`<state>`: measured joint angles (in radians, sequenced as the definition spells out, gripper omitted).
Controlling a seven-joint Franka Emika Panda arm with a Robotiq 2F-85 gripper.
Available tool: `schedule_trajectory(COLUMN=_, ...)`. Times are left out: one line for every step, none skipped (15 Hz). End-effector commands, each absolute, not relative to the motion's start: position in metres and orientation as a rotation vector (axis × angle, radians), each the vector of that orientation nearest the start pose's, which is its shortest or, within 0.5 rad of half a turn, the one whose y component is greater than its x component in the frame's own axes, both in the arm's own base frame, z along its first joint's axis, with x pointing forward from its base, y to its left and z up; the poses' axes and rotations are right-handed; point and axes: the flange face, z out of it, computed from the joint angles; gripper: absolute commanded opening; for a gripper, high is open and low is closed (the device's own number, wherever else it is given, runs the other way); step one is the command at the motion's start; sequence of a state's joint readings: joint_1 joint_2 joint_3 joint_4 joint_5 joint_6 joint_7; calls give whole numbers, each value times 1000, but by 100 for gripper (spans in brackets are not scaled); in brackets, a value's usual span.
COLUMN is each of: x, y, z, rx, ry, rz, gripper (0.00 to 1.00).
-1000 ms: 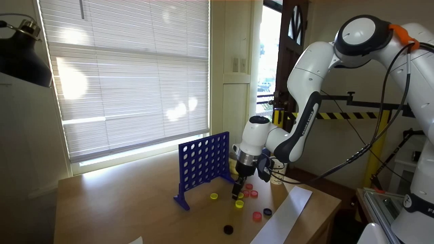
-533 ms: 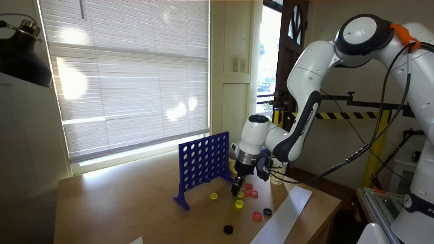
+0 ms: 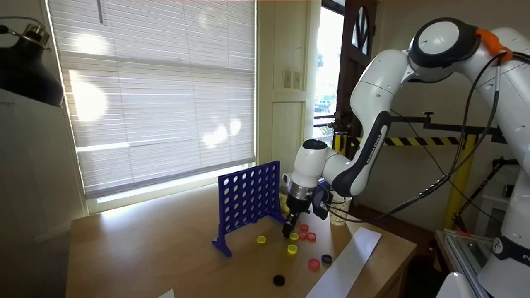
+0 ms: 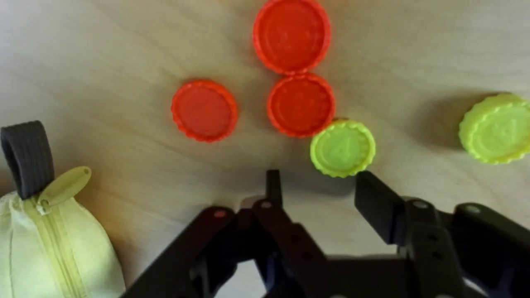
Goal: Put one yellow chip in the blue gameboard.
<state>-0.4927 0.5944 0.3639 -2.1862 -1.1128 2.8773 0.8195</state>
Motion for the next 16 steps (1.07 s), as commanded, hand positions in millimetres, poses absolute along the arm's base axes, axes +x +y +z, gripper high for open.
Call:
schedule_trajectory(x=543, y=-11, z=134, rx=-3245, ry=-87, rz=-385, gripper=84)
schedule_trajectory(x=542, y=-11, z=133, rx=-3249, ry=-83, rz=-374, gripper=92)
schedule_trajectory(x=542, y=-11, z=133, rx=-3250, ry=-81, rz=-366, gripper=98)
schedule_trajectory(x=541, y=-10, z=132, rx=-3248, ry=-80, rz=-361, gripper=100)
schedule_trajectory(x=539, y=-8, z=131, rx=-3247, ry=-81, rz=-351, gripper=100)
schedule_trajectory(x=539, y=-7, z=130, rx=-3247, ry=-85, rz=-344, gripper=100)
schedule_trajectory(x=538, y=-5, z=130, rx=-3249, ry=-90, rz=-338, gripper=100)
schedule_trajectory(x=539, y=-6, z=131, rx=-3265, ry=-100, rz=-352, gripper=100)
schedule_trajectory(x=539, y=-6, z=130, rx=-3265, ry=-100, rz=-347, gripper=100)
schedule_trajectory(x=539, y=-7, z=130, rx=-3268, ry=-102, rz=-346, gripper=91)
schedule_trajectory(x=539, y=-6, z=130, rx=-3268, ry=-100, rz=-343, gripper=72)
schedule_trajectory(x=539, y=-4, z=130, rx=-3268, ry=-105, rz=-342, gripper=66)
schedule_trajectory(x=539, y=-2, z=130, rx=-3267, ry=-111, rz=-342, gripper=58)
schedule_trajectory(x=539, y=0, z=130, rx=-3269, ry=-115, rz=-341, gripper=90)
schedule_trajectory(x=539, y=1, z=130, rx=-3271, ry=-119, rz=-338, gripper=90)
schedule_trajectory(x=539, y=1, z=130, rx=-3275, ry=-119, rz=-333, gripper=94)
